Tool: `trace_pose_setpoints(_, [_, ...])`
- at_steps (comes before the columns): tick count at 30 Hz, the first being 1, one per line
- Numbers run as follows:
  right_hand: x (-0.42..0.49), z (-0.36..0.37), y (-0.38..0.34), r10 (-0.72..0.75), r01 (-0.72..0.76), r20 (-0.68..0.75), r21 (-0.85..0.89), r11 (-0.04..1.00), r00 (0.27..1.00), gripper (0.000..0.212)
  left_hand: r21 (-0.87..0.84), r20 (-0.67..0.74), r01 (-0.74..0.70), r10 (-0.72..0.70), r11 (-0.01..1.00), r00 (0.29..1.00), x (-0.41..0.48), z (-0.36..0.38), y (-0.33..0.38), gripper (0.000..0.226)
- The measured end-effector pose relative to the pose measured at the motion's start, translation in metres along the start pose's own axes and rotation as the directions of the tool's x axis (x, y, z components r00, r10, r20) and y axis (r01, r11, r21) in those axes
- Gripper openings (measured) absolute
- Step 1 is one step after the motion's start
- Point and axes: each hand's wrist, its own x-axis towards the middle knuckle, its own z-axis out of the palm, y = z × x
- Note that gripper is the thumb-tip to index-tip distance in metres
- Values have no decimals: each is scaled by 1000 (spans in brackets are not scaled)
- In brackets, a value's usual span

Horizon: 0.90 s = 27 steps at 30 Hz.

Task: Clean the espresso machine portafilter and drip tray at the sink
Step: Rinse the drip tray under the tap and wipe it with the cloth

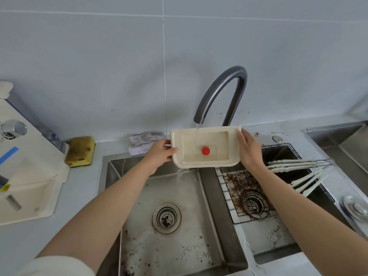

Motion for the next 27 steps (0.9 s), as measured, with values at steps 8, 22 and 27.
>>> trace_pose_setpoints(8, [-1, 8, -4, -50, 50, -9, 85, 995, 999, 35, 16, -79, -86, 87, 996, 993, -1, -12, 11, 42])
trace_pose_setpoints(22, [1, 30, -4, 134, -150, 76, 274, 950, 988, 31, 207, -141, -151, 182, 967, 973, -14, -32, 41, 42])
trace_pose_setpoints(27, [0, 40, -4, 189, -214, 109, 304, 928, 976, 25, 218, -143, -141, 175, 966, 974, -19, -42, 40, 43])
